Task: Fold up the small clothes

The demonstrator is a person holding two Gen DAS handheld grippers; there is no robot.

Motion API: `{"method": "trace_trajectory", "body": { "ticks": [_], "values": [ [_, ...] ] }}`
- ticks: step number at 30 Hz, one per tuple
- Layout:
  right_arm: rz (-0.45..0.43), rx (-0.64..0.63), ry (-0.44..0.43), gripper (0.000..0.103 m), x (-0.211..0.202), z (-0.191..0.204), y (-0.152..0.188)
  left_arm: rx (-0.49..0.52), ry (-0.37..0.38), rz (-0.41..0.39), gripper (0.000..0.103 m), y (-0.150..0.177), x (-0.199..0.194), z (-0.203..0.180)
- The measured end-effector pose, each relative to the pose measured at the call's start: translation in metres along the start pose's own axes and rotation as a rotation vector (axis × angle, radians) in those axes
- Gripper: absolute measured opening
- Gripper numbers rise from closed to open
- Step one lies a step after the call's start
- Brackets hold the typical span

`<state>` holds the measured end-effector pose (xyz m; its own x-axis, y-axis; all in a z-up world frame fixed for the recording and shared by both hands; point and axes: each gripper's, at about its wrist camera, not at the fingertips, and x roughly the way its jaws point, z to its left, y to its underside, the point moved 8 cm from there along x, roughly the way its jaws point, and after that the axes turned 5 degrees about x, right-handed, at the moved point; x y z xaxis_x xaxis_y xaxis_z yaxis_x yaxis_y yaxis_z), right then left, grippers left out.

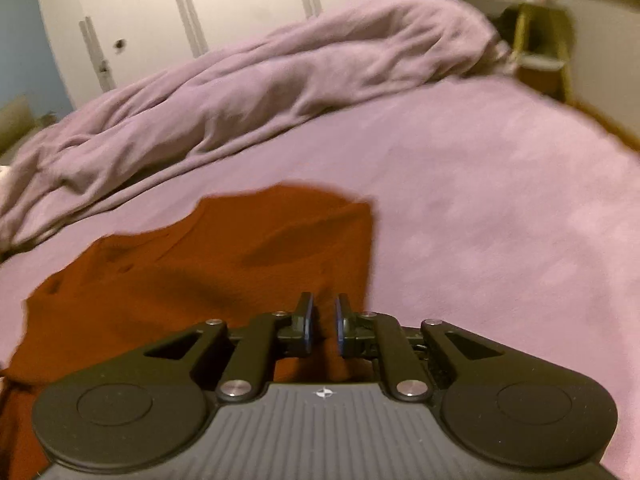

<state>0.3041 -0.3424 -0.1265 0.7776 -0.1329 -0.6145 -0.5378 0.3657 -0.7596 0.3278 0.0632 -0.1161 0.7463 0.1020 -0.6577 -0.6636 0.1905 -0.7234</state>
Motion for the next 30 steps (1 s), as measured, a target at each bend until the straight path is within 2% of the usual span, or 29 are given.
{"method": "trace_trajectory", "body": {
  "ticks": [2,5,7,10,13,14,18,20,26,30],
  "values": [
    [-0.019,-0.042,-0.038,0.013,-0.001,0.019,-0.006,-0.009,0.006,-0.014,0.077,-0.014,0.004,-0.006],
    [0.027,-0.118,-0.154,0.013,0.01,0.07,-0.001,-0.035,0.064,-0.052,0.077,-0.036,0.014,-0.026],
    [0.048,-0.185,-0.222,0.013,0.023,0.104,0.006,-0.007,0.079,-0.048,0.077,-0.045,0.027,-0.044],
    [0.086,-0.225,-0.265,0.012,0.047,0.136,0.019,0.024,0.074,-0.023,0.077,-0.042,0.049,-0.063],
    [0.085,-0.266,-0.24,0.011,0.064,0.144,0.031,0.032,0.054,-0.001,0.079,-0.03,0.066,-0.072],
    [0.071,-0.284,-0.227,0.011,0.066,0.142,0.033,0.045,0.038,-0.009,0.083,-0.024,0.07,-0.073],
    [0.028,-0.359,-0.185,0.009,0.069,0.134,0.038,0.113,-0.019,-0.095,0.093,-0.015,0.074,-0.078],
    [0.024,-0.359,-0.176,0.009,0.072,0.131,0.037,0.129,-0.029,-0.104,0.094,-0.017,0.079,-0.078],
    [0.023,-0.341,-0.16,0.007,0.086,0.127,0.029,0.038,-0.011,-0.05,0.098,-0.017,0.098,-0.064],
    [0.028,-0.315,-0.154,0.007,0.079,0.121,0.026,-0.016,-0.008,-0.012,0.097,-0.01,0.09,-0.045]
  ]
}}
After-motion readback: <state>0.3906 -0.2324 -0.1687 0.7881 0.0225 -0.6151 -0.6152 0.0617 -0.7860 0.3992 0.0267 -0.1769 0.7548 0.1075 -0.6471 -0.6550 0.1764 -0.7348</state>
